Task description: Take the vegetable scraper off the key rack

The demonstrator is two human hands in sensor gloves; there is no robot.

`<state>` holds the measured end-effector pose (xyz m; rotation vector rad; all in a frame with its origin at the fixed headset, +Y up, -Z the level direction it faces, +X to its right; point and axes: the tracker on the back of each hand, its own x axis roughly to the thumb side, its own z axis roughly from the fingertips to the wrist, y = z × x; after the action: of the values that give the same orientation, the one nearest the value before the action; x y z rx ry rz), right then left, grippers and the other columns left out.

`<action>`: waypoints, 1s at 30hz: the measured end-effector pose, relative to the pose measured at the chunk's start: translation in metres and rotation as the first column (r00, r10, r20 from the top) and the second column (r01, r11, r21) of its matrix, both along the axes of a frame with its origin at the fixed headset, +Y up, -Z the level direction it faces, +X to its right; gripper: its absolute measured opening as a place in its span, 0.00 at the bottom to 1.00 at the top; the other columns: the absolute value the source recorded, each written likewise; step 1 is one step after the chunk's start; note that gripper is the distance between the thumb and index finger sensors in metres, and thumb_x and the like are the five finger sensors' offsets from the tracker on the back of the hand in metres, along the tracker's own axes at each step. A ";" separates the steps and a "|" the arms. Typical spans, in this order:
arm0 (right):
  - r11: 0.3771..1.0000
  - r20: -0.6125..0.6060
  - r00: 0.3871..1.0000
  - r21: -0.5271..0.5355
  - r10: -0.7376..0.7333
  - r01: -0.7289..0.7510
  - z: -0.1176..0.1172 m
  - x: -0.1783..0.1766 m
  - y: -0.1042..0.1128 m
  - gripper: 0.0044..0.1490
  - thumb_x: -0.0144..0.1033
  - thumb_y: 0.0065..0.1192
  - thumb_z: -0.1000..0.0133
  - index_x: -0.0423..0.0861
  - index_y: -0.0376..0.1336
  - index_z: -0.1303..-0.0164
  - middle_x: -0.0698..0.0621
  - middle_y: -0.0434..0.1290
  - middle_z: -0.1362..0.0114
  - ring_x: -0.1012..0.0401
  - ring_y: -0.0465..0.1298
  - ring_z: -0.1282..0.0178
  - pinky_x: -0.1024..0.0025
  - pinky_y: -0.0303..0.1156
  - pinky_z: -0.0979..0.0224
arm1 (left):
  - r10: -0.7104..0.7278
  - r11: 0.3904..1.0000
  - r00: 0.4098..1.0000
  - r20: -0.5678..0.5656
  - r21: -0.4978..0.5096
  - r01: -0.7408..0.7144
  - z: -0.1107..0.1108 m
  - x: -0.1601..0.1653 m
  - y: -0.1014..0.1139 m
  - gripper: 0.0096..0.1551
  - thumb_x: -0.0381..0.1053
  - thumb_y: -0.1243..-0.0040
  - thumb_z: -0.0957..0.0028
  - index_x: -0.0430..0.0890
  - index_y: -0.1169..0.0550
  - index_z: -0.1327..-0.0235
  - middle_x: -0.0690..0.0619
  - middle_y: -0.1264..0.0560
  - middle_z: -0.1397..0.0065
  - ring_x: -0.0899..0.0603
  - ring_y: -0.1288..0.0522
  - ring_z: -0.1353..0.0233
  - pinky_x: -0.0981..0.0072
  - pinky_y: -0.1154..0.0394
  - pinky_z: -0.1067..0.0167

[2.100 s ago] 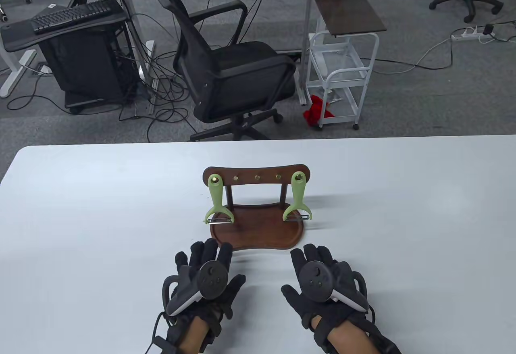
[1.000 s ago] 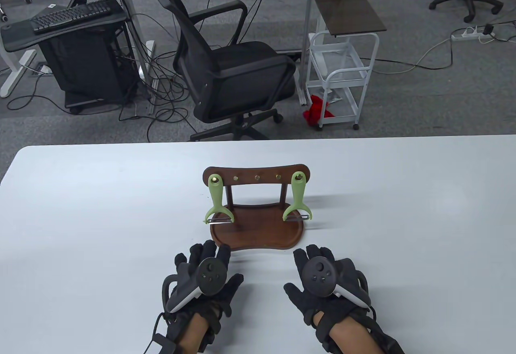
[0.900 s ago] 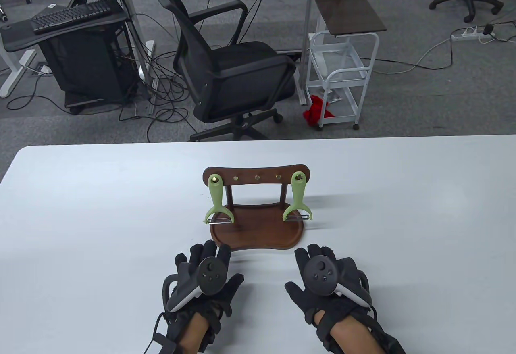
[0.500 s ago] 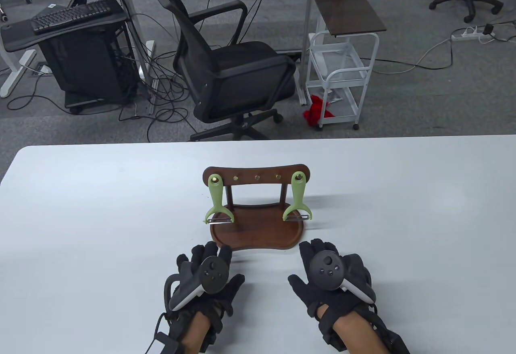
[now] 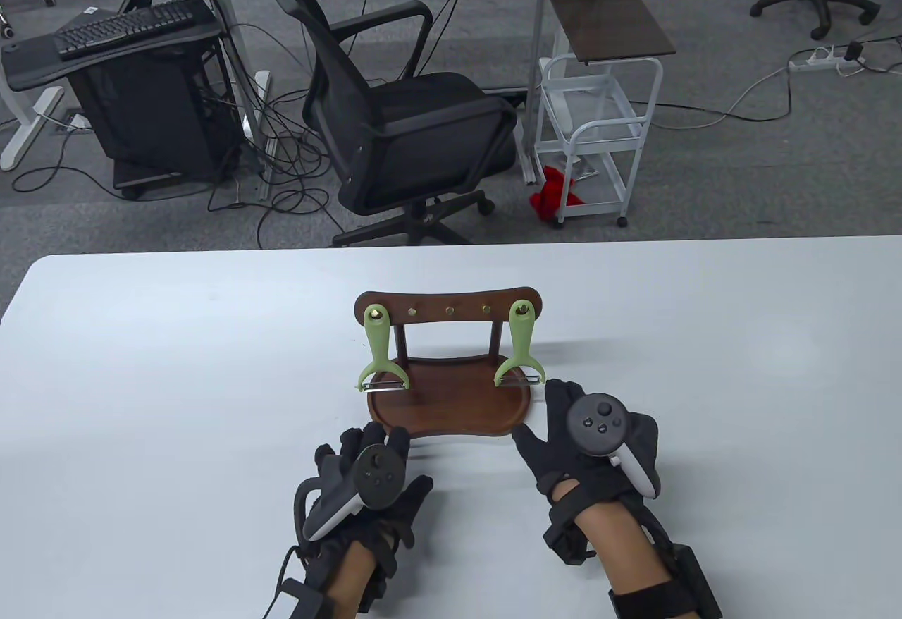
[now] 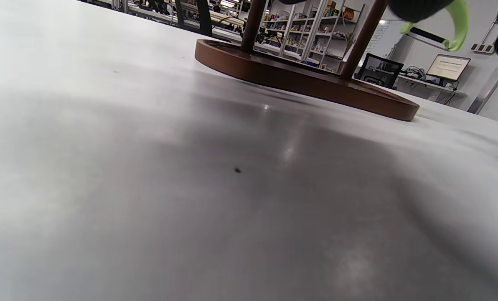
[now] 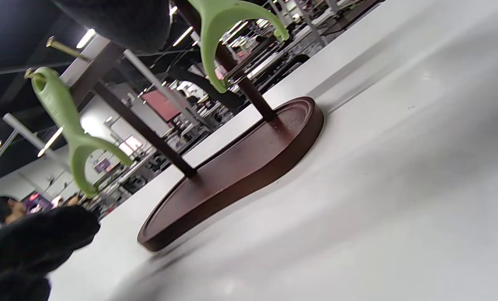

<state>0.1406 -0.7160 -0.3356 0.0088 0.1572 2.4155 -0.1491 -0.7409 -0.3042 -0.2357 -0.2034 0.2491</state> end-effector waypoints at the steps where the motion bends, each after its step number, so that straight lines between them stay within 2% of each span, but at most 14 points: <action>1: 1.000 0.026 1.000 0.007 0.001 -0.002 -0.003 0.000 0.000 0.54 0.57 0.55 0.43 0.40 0.36 0.21 0.34 0.37 0.16 0.31 0.42 0.20 0.26 0.43 0.26 | -0.004 1.000 1.000 0.002 -0.007 0.004 -0.001 0.001 -0.001 0.46 0.66 0.50 0.41 0.49 0.51 0.17 0.38 0.60 0.16 0.23 0.63 0.18 0.19 0.69 0.34; 8: 0.999 0.138 0.990 -0.042 0.025 -0.020 -0.024 -0.004 -0.002 0.59 0.64 0.54 0.45 0.44 0.32 0.21 0.37 0.35 0.15 0.34 0.41 0.18 0.27 0.43 0.24 | -0.019 1.000 1.000 -0.001 -0.018 0.019 -0.001 0.002 -0.004 0.46 0.66 0.50 0.41 0.49 0.51 0.17 0.38 0.60 0.16 0.23 0.63 0.19 0.19 0.68 0.35; 14: 0.994 0.229 0.968 0.021 0.100 -0.108 -0.036 -0.016 0.004 0.57 0.68 0.55 0.47 0.44 0.39 0.22 0.39 0.44 0.17 0.38 0.50 0.20 0.36 0.54 0.25 | -0.015 1.000 1.000 -0.005 -0.011 0.015 -0.003 0.005 -0.005 0.46 0.66 0.50 0.41 0.49 0.51 0.17 0.38 0.60 0.16 0.23 0.62 0.19 0.19 0.68 0.34; 20: 0.983 0.288 0.943 0.034 0.163 -0.181 -0.050 -0.025 0.008 0.56 0.73 0.55 0.49 0.47 0.42 0.24 0.43 0.47 0.18 0.43 0.54 0.22 0.45 0.59 0.27 | -0.025 1.000 1.000 0.005 -0.012 0.025 -0.002 0.009 -0.006 0.46 0.66 0.50 0.41 0.49 0.50 0.17 0.38 0.59 0.16 0.23 0.62 0.19 0.19 0.68 0.34; 26: 0.972 0.319 0.930 0.081 0.183 -0.219 -0.065 -0.024 0.003 0.55 0.75 0.56 0.51 0.50 0.45 0.27 0.46 0.53 0.22 0.47 0.60 0.28 0.53 0.64 0.33 | -0.016 1.000 1.000 0.007 0.018 0.016 0.001 0.012 -0.001 0.46 0.66 0.50 0.41 0.49 0.50 0.17 0.38 0.59 0.16 0.23 0.62 0.19 0.19 0.68 0.34; 30: 0.971 0.320 0.936 0.134 0.146 -0.197 -0.068 -0.017 0.004 0.49 0.72 0.58 0.50 0.52 0.50 0.29 0.48 0.59 0.25 0.50 0.65 0.31 0.57 0.67 0.37 | -0.003 0.999 1.000 0.004 0.032 0.003 0.001 0.017 -0.001 0.46 0.65 0.50 0.41 0.49 0.50 0.17 0.38 0.59 0.16 0.23 0.62 0.18 0.19 0.68 0.34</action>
<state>0.1234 -0.7122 -0.4033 -0.3185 -0.1935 2.5608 -0.1318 -0.7416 -0.3036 -0.2045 -0.2106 0.2421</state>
